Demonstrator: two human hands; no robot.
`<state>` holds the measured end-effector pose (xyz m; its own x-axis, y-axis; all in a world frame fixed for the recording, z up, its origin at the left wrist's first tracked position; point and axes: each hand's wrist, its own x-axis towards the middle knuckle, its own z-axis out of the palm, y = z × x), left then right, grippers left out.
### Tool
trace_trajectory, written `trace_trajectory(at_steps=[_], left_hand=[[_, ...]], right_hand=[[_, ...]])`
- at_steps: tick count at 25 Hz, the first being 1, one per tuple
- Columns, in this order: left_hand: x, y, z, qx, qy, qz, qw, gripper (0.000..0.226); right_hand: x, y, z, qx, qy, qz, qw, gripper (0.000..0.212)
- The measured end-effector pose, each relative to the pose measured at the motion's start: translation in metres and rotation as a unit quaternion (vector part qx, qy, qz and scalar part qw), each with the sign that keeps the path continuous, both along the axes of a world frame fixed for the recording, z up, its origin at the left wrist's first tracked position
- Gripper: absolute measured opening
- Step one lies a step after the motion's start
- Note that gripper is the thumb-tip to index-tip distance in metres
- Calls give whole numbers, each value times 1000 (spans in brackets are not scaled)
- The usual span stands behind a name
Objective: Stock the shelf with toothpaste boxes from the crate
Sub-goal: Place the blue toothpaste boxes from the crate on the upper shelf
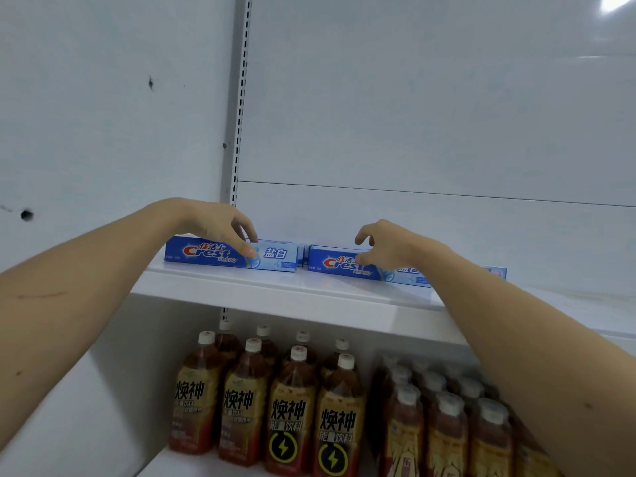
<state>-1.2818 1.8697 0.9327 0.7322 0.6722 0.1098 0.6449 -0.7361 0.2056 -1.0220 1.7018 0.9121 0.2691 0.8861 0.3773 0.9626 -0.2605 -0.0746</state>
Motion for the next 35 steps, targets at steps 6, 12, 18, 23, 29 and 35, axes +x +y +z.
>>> trace_trajectory(at_steps=[6,12,18,23,29,35], left_hand=[[0,-75,-28,44,-145,42,988,67],[6,-181,-57,-11,-343,87,935,54],[17,-277,-88,-103,-505,133,846,60],[20,-322,-119,-212,-538,115,808,62],[20,-350,-179,-260,-539,97,795,65],[7,-381,-262,-346,-517,106,776,61]], right_hand=[[-8,-56,-5,52,48,54,996,36],[-25,-137,-19,164,224,167,946,35],[-52,-203,-52,195,441,241,842,49],[-73,-233,-92,173,531,237,795,53],[-102,-259,-150,164,555,197,791,57],[-134,-282,-223,116,584,135,792,60]])
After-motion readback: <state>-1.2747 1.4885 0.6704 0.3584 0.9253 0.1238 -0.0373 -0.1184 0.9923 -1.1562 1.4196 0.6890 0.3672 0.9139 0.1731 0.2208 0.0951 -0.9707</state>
